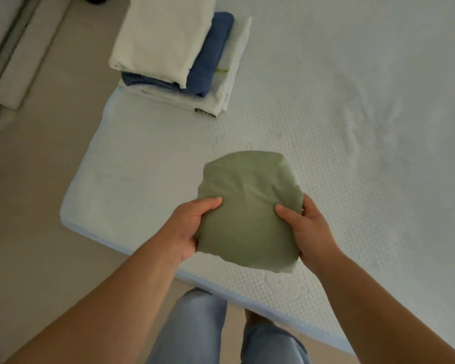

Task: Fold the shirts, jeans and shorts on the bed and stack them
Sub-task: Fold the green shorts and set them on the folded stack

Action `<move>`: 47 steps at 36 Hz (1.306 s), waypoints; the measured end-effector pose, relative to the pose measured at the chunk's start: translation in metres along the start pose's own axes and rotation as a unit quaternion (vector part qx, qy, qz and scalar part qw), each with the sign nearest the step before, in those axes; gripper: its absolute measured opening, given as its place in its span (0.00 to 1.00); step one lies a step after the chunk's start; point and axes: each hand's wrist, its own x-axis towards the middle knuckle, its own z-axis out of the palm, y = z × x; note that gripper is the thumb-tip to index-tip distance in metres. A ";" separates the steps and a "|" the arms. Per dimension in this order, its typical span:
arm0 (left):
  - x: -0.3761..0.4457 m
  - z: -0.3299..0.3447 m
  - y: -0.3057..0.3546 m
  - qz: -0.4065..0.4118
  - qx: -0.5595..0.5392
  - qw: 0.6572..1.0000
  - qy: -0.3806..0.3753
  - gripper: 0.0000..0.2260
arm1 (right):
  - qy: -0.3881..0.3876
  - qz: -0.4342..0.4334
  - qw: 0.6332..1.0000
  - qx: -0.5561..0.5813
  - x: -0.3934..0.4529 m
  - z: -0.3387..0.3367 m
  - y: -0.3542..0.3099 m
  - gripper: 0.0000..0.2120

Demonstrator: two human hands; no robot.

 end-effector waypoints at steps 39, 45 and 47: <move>0.175 -0.124 0.364 0.274 0.278 0.907 0.160 0.23 | 0.199 -0.086 0.957 -0.195 0.253 0.275 -0.185 0.26; 0.163 -0.125 0.355 0.405 0.357 0.811 0.227 0.28 | 0.280 -0.139 0.919 -0.239 0.253 0.278 -0.168 0.32; 0.153 -0.126 0.356 0.503 0.445 0.704 0.231 0.30 | 0.294 -0.217 0.879 -0.308 0.245 0.282 -0.170 0.35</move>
